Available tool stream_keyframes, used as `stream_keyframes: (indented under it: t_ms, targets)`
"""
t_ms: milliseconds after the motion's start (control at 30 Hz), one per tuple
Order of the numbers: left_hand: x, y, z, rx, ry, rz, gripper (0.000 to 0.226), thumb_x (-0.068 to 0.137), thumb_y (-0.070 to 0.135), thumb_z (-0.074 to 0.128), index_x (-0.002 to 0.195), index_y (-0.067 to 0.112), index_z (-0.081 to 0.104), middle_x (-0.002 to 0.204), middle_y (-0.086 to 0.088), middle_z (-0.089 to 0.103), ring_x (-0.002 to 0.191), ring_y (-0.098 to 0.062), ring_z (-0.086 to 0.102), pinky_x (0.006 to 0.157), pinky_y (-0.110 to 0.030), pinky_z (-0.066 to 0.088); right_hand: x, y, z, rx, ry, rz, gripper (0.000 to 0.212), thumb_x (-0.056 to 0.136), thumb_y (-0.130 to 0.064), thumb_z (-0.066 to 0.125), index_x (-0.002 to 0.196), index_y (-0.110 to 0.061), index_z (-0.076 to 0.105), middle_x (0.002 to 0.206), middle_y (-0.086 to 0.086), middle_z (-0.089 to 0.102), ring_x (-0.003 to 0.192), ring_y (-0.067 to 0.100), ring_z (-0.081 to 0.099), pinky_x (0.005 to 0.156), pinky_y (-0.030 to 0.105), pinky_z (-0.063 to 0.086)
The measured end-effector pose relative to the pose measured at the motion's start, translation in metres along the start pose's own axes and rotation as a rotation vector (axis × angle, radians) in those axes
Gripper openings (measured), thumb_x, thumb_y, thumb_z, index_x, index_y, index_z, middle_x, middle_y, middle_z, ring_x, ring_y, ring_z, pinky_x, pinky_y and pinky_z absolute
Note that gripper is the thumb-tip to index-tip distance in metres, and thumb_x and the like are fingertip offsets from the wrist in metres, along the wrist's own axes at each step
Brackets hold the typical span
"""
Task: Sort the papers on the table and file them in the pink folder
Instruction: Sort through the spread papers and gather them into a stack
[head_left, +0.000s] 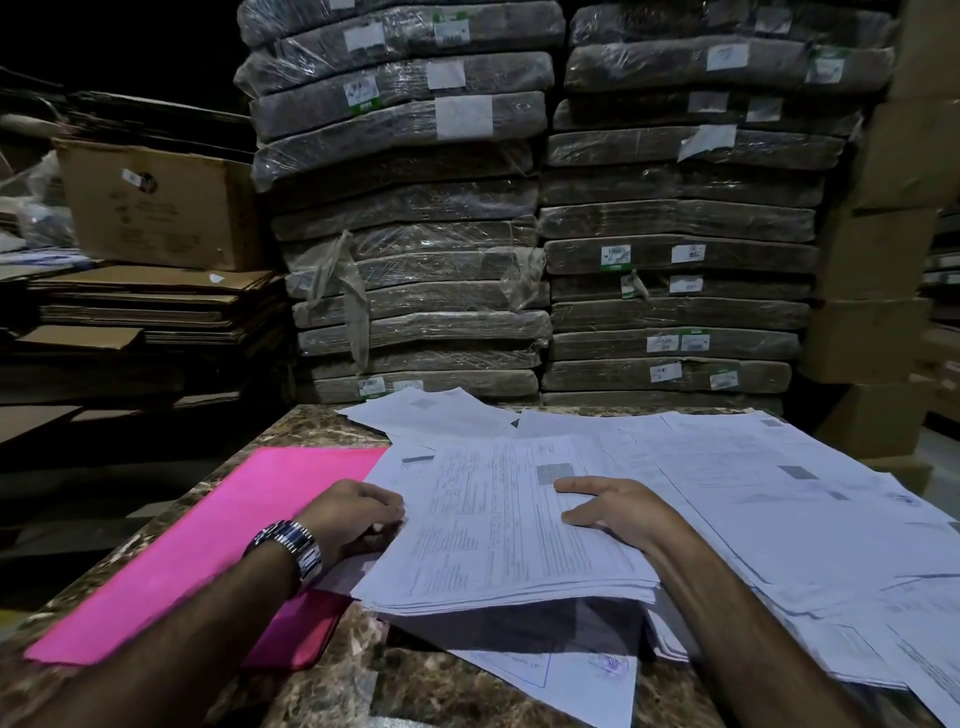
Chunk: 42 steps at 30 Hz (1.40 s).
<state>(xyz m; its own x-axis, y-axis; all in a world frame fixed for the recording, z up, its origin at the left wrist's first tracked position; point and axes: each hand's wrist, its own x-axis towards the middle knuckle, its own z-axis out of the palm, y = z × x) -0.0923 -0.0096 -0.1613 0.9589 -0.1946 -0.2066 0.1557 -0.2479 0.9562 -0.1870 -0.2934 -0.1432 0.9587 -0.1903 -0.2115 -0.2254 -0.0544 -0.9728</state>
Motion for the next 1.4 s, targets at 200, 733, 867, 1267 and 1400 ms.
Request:
stream_keyframes:
  t_ms: [200, 733, 867, 1267, 1400]
  targets:
    - [-0.001, -0.006, 0.001, 0.04, 0.108, 0.043, 0.009, 0.079, -0.003, 0.071, 0.074, -0.002, 0.063, 0.063, -0.021, 0.063, 0.041, -0.021, 0.061, 0.047, -0.028, 0.052, 0.001, -0.003, -0.012, -0.113, -0.021, 0.005, 0.035, 0.082, 0.003, 0.068, 0.111, -0.016, 0.071, 0.095, 0.001, 0.07, 0.076, 0.014, 0.068, 0.05, 0.015, 0.051]
    - [-0.025, -0.004, 0.004, -0.016, -0.073, -0.047, 0.02, 0.091, 0.013, 0.061, 0.104, 0.0, 0.068, 0.061, -0.009, 0.052, 0.033, -0.014, 0.042, 0.033, -0.015, 0.035, 0.005, 0.002, -0.009, -0.108, 0.012, 0.055, 0.038, 0.086, 0.002, 0.063, 0.122, -0.009, 0.064, 0.092, 0.004, 0.065, 0.07, 0.013, 0.061, 0.04, 0.009, 0.043]
    - [-0.031, -0.005, -0.002, 0.016, -0.186, -0.036, 0.016, 0.092, -0.004, 0.053, 0.1, -0.005, 0.067, 0.054, -0.007, 0.049, 0.034, -0.011, 0.039, 0.036, -0.014, 0.032, 0.006, 0.006, 0.0, -0.126, 0.022, 0.069, 0.041, 0.086, 0.003, 0.064, 0.125, -0.008, 0.064, 0.107, 0.01, 0.062, 0.086, 0.022, 0.062, 0.052, 0.013, 0.049]
    - [-0.024, -0.018, -0.014, -0.048, -0.238, -0.123, 0.024, 0.095, -0.003, 0.047, 0.101, -0.002, 0.069, 0.068, -0.011, 0.053, 0.049, -0.014, 0.051, 0.045, -0.024, 0.048, 0.005, 0.009, -0.002, -0.109, 0.079, 0.068, 0.038, 0.083, 0.003, 0.067, 0.12, -0.009, 0.067, 0.114, 0.012, 0.063, 0.103, 0.028, 0.062, 0.078, 0.027, 0.05]
    - [-0.033, -0.02, -0.01, -0.084, -0.312, -0.171, 0.024, 0.095, -0.007, 0.044, 0.113, 0.001, 0.058, 0.071, -0.01, 0.051, 0.056, -0.014, 0.05, 0.045, -0.022, 0.054, -0.001, 0.017, -0.004, -0.036, 0.129, 0.067, 0.037, 0.082, 0.007, 0.066, 0.117, -0.006, 0.068, 0.112, 0.014, 0.064, 0.101, 0.031, 0.064, 0.078, 0.031, 0.053]
